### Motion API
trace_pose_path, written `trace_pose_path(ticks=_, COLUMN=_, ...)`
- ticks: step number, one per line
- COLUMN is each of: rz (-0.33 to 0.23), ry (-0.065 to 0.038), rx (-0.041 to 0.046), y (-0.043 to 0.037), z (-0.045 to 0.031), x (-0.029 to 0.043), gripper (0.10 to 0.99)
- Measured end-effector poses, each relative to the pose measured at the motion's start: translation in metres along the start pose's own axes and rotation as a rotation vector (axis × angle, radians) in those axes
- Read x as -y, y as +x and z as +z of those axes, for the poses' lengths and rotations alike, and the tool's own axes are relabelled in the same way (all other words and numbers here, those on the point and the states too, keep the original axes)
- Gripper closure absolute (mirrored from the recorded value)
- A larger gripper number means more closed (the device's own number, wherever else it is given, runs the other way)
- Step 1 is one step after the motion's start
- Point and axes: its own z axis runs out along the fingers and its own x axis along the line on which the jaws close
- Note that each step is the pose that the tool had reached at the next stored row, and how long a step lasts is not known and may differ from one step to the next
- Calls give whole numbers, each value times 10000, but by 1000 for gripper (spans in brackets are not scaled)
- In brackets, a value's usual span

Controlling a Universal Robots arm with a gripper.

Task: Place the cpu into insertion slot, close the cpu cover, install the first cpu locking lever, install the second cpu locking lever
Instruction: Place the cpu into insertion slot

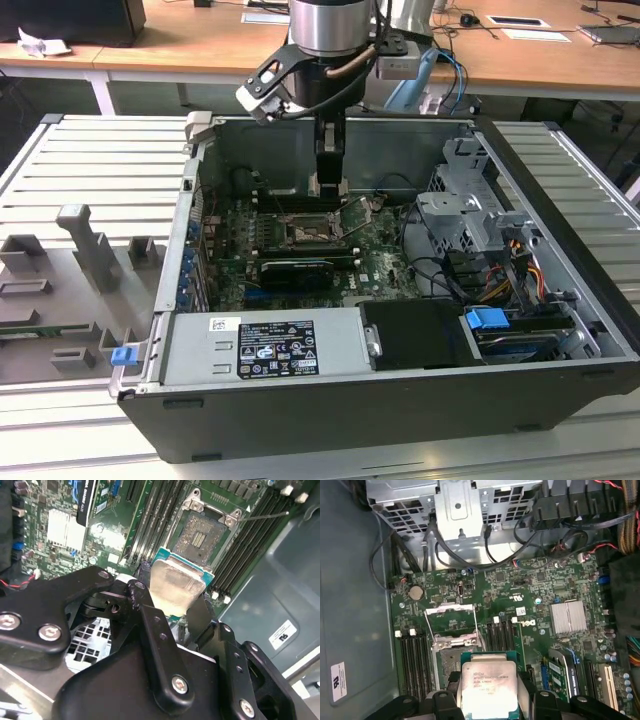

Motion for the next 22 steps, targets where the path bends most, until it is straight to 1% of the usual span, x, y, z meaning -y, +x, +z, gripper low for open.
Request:
trace_pose_path(ticks=5, rz=-62, ry=5, rx=-5, y=-1, z=52, x=4, gripper=553)
trace_pose_path(ticks=16, rz=-61, ry=4, rx=-7, y=-2, z=122, x=10, gripper=553)
trace_pose_path(ticks=19, rz=-62, ry=4, rx=-5, y=-3, z=164, x=14, gripper=553)
trace_pose_path(ticks=22, rz=-62, ry=5, rx=-6, y=-3, z=189, x=16, gripper=553)
